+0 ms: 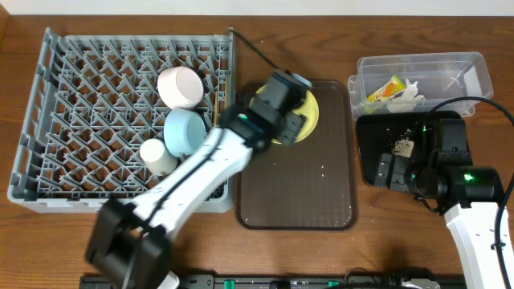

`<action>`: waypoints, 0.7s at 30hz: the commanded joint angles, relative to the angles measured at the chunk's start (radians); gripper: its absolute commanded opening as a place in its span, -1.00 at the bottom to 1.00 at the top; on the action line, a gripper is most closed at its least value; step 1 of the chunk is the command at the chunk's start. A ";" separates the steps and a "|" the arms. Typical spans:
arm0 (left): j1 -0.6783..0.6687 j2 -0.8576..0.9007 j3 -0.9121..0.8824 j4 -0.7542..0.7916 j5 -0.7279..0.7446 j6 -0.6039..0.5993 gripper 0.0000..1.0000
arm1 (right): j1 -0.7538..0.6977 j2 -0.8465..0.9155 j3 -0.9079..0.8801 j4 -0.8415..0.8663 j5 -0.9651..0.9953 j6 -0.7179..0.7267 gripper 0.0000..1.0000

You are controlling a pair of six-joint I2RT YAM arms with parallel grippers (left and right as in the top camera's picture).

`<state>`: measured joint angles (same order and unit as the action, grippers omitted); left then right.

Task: Sort waste into correct bins and load items into the dishwasher rack
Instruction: 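Reach the left gripper to the yellow plate and grip its rim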

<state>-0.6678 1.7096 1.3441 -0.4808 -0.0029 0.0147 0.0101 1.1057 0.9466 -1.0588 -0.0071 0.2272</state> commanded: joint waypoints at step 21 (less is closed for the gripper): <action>-0.062 0.385 0.015 0.161 -0.008 0.094 0.18 | -0.009 -0.002 0.003 -0.005 0.002 0.011 0.98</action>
<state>-0.7341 2.0682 1.3441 -0.3164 -0.0021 0.0887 0.0101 1.1057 0.9466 -1.0615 -0.0071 0.2272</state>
